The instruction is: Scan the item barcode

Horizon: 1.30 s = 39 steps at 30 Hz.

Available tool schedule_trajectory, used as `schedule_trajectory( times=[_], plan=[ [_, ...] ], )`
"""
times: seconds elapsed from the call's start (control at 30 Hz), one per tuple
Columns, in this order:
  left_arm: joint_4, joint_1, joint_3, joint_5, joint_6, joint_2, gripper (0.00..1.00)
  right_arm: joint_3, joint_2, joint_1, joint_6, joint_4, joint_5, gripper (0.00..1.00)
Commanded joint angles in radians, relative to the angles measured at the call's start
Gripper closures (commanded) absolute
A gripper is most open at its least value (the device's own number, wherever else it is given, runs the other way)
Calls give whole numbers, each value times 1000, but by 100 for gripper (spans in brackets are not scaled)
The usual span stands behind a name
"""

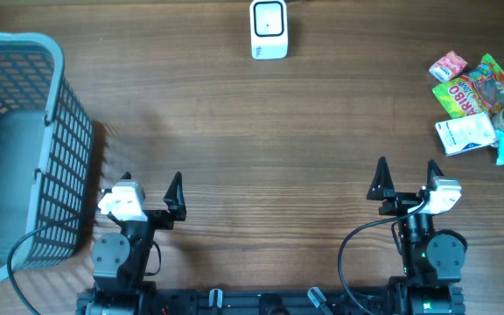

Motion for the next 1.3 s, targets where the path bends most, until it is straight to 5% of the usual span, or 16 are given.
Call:
schedule_trajectory(
  times=[0.0,0.57,0.73,1.17,1.27],
  plan=[
    [2,7,-4,8,-9,-6,0,-1,-6,-3,-12,4,14,0],
    [105,19,-39,-106,-5,-6,0,-1,-6,-3,-12,4,14,0],
    [117,19,-47,-11,113,-11,0,-1,-6,-3,-12,4,14,0],
    [120,19,-47,-15,97,-11,0,-1,-6,-3,-12,4,14,0],
    [120,19,-47,-15,97,-11,0,-1,-6,-3,-159,8,47,0]
  ],
)
